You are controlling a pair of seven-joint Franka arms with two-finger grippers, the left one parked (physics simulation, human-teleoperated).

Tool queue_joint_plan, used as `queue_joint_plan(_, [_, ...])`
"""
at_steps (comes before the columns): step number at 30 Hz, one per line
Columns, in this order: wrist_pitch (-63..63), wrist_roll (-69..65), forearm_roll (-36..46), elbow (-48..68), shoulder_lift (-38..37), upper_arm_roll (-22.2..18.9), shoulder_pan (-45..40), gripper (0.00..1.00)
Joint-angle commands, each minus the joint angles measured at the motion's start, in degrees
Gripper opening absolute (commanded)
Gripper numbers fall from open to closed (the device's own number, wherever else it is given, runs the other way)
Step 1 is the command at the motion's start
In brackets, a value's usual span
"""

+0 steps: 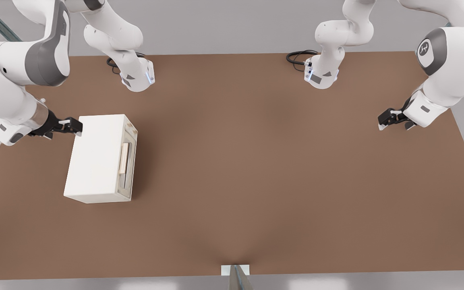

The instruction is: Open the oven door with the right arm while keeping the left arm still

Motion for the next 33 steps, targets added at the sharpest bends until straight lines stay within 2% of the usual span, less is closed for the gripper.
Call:
queue_joint_plan(1, [-1.9, -6.4, -0.1, 0.0, 0.0, 0.1, -0.1, 1.0])
queue_joint_plan(2, [-1.9, -6.2, -0.1, 0.0, 0.0, 0.5, 0.0, 1.0])
queue_joint_plan(3, [-2.4, -5.8, -0.7, -0.1, 0.6, 3.7, 1.2, 1.0])
queue_joint_plan(4, [-2.8, -5.4, -4.7, 0.3, 3.6, 4.2, 3.8, 0.87])
queue_joint_plan(5, [-4.9, -5.1, -9.8, 1.7, 5.4, 4.0, 7.2, 0.0])
queue_joint_plan(6, [-6.1, -4.3, -11.5, 2.6, 8.0, 4.2, 9.3, 0.0])
queue_joint_plan(9, [-12.0, -6.2, -28.3, 6.7, 17.7, 4.0, 17.4, 0.0])
queue_joint_plan(10, [-15.5, -4.9, -30.7, 7.1, 19.4, 3.9, 19.0, 0.0])
queue_joint_plan(12, [-20.0, 8.3, -42.3, 5.1, 22.5, 3.9, 21.1, 0.0])
queue_joint_plan(14, [-17.8, 15.1, -42.5, 3.6, 23.2, 2.2, 21.6, 0.0])
queue_joint_plan(16, [-13.2, 26.4, -44.5, 1.5, 24.6, -1.8, 27.3, 0.0])
queue_joint_plan(19, [-13.5, 36.7, -42.2, 1.5, 25.4, -3.8, 33.0, 0.0])
queue_joint_plan(25, [-6.5, 56.1, -42.2, -7.1, 25.4, -6.6, 35.0, 0.0])
queue_joint_plan(28, [-4.0, 61.5, -41.3, -10.5, 25.6, -6.6, 35.1, 0.0])
queue_joint_plan(33, [-1.9, 62.3, -40.9, -13.8, 25.7, -6.8, 35.1, 0.0])
